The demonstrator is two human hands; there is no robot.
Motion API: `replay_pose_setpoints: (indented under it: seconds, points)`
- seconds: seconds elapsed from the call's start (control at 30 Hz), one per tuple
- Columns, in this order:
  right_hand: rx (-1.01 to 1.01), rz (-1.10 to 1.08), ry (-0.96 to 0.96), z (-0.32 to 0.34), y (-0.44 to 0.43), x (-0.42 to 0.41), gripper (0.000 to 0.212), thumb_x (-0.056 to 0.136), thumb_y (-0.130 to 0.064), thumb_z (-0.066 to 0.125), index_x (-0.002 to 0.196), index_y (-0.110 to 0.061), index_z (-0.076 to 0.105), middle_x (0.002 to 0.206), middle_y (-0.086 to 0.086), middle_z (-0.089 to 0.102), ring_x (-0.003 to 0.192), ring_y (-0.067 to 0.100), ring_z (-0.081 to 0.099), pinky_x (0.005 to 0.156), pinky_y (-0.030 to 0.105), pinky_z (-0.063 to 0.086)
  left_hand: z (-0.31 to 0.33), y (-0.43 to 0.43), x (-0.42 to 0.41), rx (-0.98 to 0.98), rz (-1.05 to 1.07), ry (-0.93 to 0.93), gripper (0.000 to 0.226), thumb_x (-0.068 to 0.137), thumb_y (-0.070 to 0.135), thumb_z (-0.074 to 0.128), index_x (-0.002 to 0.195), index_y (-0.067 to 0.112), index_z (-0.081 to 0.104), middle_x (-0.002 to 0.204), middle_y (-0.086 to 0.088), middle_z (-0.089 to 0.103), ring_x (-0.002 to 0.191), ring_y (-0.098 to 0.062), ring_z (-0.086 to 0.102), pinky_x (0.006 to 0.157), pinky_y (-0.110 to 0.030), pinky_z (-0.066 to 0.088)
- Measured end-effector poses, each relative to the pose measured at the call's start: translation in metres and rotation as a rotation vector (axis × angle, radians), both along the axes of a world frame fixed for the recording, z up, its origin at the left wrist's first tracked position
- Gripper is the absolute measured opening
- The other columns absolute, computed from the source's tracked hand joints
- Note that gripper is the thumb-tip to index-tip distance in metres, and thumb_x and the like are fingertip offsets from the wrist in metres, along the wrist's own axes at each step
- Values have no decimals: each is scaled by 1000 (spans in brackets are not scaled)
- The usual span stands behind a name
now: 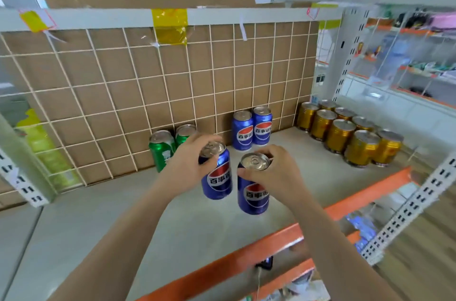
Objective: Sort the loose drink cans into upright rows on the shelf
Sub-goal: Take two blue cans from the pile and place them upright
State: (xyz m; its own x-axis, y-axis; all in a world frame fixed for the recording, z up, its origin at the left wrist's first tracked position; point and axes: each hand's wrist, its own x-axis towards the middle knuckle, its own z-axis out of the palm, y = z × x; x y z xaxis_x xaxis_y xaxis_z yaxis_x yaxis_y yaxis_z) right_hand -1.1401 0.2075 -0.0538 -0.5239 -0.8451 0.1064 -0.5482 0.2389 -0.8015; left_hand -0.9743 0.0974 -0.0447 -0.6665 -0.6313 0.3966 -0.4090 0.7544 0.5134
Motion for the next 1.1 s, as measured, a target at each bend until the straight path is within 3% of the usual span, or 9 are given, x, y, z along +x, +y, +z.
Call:
replay_pose_setpoints:
  seconds: [0.17, 0.27, 0.4, 0.57, 0.8, 1.0, 1.1]
  points:
    - [51, 12, 2, 5, -41, -34, 56, 66, -41, 80, 109, -25, 48, 105, -7, 56, 95, 11, 54, 77, 25, 47, -1, -39, -33, 7, -4, -51, 44, 86, 14, 61, 129, 20, 51, 125, -2, 54, 108, -9, 50, 89, -17, 36]
    - [74, 51, 2, 5, -62, -52, 53, 68, -39, 79, 108, -27, 47, 97, -11, 55, 89, 8, 54, 73, 21, 45, 0, -52, -50, 22, 16, -115, 47, 86, 16, 63, 131, 20, 48, 128, -2, 51, 115, -16, 50, 91, -19, 37]
    - [81, 118, 1, 2, -85, -77, 47, 67, -38, 80, 101, -30, 48, 85, -18, 54, 79, 5, 55, 60, 11, 39, -1, -65, -74, 100, 115, -205, 48, 89, 20, 59, 134, 25, 43, 135, 3, 45, 118, -13, 46, 87, -16, 35]
    - [156, 196, 32, -8, -110, -111, 57, 65, -43, 80, 109, -30, 47, 104, -10, 57, 93, 9, 56, 72, 20, 47, -6, -80, -100, 187, 277, -268, 51, 91, 23, 57, 137, 29, 38, 140, 3, 41, 120, -13, 44, 84, -16, 36]
    - [207, 336, 38, -13, -126, -144, 66, 65, -44, 80, 119, -27, 46, 118, -6, 56, 107, 14, 55, 88, 31, 52, -19, -84, -122, 288, 397, -180, 49, 89, 13, 58, 134, 25, 42, 138, 1, 39, 123, -18, 44, 88, -19, 40]
    - [174, 385, 36, -17, -129, -162, 64, 64, -44, 81, 116, -28, 46, 117, -7, 55, 102, 10, 53, 83, 26, 50, -25, -85, -130, 288, 486, -211, 58, 91, 18, 56, 143, 27, 32, 147, 0, 33, 128, -20, 42, 93, -23, 40]
    - [173, 380, 99, -17, -128, -168, 66, 65, -47, 79, 119, -26, 47, 118, -7, 53, 100, 8, 51, 82, 25, 48, -26, -83, -132, 259, 504, -275, 65, 88, 33, 60, 145, 30, 28, 150, 4, 28, 130, -18, 40, 96, -24, 39]
